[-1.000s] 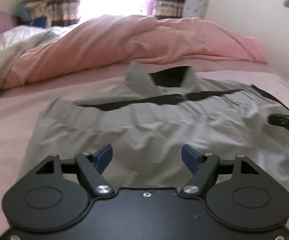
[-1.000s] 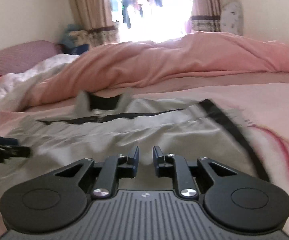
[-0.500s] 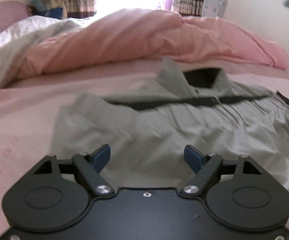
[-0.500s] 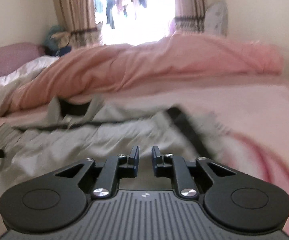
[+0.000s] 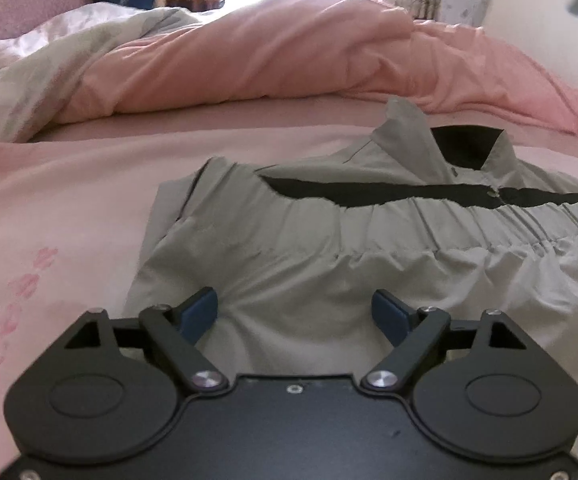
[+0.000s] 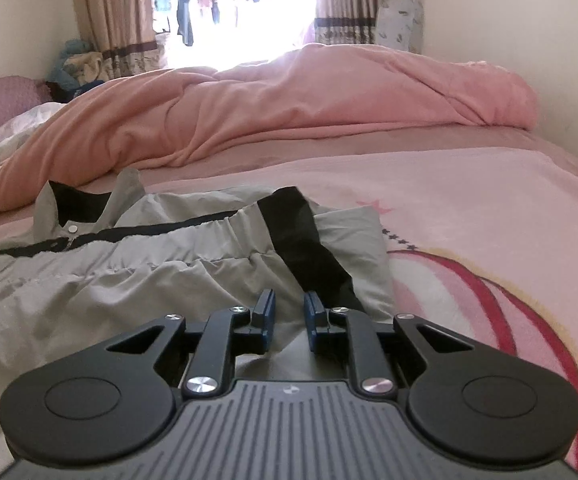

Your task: Fold large clothes

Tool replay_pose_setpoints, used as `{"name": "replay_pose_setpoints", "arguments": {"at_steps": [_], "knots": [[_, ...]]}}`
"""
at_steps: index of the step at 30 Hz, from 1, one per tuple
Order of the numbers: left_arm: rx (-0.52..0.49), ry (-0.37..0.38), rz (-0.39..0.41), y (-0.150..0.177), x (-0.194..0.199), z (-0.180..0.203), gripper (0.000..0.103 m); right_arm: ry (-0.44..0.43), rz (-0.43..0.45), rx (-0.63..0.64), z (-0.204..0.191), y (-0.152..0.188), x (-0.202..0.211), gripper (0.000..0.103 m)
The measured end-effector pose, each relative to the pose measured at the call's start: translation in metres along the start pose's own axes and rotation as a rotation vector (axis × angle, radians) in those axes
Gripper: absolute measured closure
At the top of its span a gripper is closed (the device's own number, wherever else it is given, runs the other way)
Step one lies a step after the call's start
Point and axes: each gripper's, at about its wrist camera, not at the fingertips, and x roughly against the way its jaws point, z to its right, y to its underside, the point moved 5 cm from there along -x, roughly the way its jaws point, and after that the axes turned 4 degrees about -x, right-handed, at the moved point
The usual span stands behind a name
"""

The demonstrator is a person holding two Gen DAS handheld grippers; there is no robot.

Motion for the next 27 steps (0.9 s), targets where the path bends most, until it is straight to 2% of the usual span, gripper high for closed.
{"name": "replay_pose_setpoints", "arguments": {"at_steps": [4, 7, 9, 11, 14, 18, 20, 22, 25, 27], "knots": [[-0.03, 0.054, 0.052, 0.015, 0.051, 0.031, 0.018, -0.108, 0.072, 0.047, -0.038, 0.01, 0.053, 0.082], [-0.084, 0.089, 0.062, 0.039, 0.083, 0.07, 0.018, -0.217, 0.053, 0.108, -0.082, 0.033, 0.084, 0.082], [-0.092, 0.116, 0.052, 0.059, 0.097, 0.093, 0.018, -0.267, 0.031, 0.143, -0.109, 0.052, 0.097, 0.082], [-0.096, 0.111, 0.045, 0.076, 0.105, 0.11, 0.018, -0.298, -0.004, 0.171, -0.13, 0.072, 0.106, 0.082], [-0.096, 0.069, 0.005, 0.097, 0.104, 0.122, 0.018, -0.288, -0.039, 0.218, -0.148, 0.099, 0.109, 0.083], [-0.064, 0.061, -0.031, 0.112, 0.087, 0.122, 0.013, -0.232, -0.058, 0.249, -0.149, 0.122, 0.094, 0.083], [-0.079, 0.046, -0.011, 0.117, 0.083, 0.121, 0.004, -0.231, -0.036, 0.246, -0.148, 0.126, 0.088, 0.083], [-0.08, 0.038, -0.002, 0.117, 0.081, 0.119, 0.003, -0.224, -0.023, 0.25, -0.15, 0.127, 0.089, 0.083], [-0.071, 0.047, -0.007, 0.114, 0.083, 0.117, 0.003, -0.235, -0.028, 0.231, -0.147, 0.124, 0.093, 0.083], [-0.057, 0.053, -0.023, 0.111, 0.089, 0.114, 0.008, -0.24, -0.041, 0.183, -0.139, 0.117, 0.102, 0.083]]}}
